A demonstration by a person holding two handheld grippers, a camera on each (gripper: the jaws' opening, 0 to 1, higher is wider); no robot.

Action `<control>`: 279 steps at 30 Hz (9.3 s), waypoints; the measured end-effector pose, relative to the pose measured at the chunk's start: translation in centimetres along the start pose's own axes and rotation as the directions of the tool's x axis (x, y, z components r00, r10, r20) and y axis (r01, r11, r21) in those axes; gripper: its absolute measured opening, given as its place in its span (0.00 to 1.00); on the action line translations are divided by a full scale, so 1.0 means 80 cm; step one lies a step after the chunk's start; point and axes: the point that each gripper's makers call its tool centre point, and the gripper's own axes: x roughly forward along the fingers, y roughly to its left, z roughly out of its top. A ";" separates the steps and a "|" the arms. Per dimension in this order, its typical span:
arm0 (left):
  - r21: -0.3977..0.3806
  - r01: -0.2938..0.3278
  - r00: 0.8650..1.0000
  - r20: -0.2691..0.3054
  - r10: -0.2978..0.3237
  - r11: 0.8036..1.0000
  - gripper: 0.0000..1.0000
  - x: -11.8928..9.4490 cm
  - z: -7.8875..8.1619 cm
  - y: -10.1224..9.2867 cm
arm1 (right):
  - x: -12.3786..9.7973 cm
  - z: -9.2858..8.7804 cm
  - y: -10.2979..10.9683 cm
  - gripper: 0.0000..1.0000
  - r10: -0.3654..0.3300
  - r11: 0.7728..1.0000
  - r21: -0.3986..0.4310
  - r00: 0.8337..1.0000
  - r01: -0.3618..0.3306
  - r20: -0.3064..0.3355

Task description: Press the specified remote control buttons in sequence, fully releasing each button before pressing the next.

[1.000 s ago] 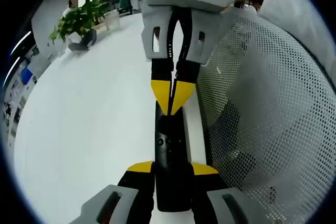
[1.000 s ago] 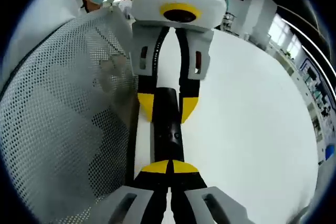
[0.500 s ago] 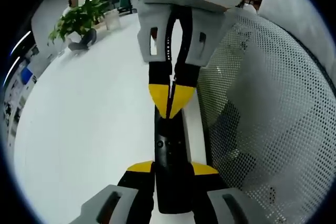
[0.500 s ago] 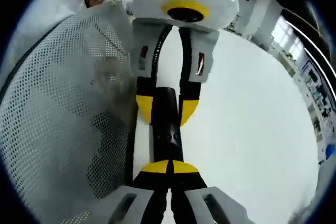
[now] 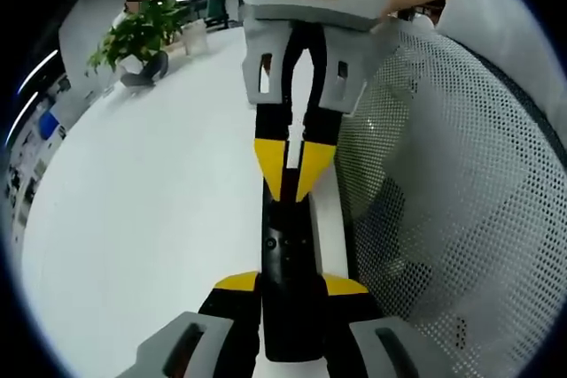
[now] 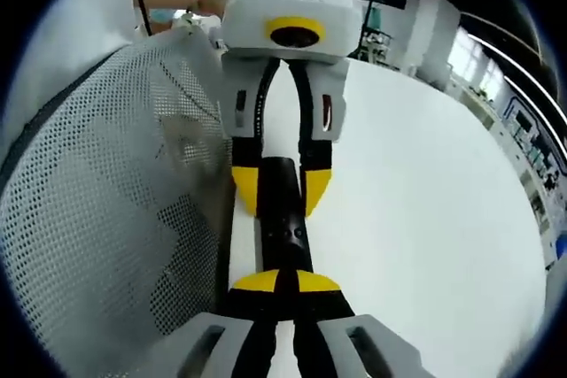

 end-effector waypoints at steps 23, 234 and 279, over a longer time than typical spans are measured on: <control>-0.015 -0.001 0.993 0.119 0.003 1.000 0.23 0.002 0.002 0.000 | 0.001 0.005 0.004 0.08 0.029 0.995 0.092 0.996 -0.037 0.087; -0.070 -0.031 0.965 0.257 0.048 0.997 0.23 0.004 0.007 0.003 | 0.011 0.028 -0.002 0.00 0.004 0.992 0.124 0.999 -0.009 0.040; -0.069 -0.032 0.971 0.235 0.048 0.997 0.23 0.005 0.008 0.001 | 0.032 0.034 0.023 0.00 0.033 0.999 0.025 0.996 -0.031 -0.078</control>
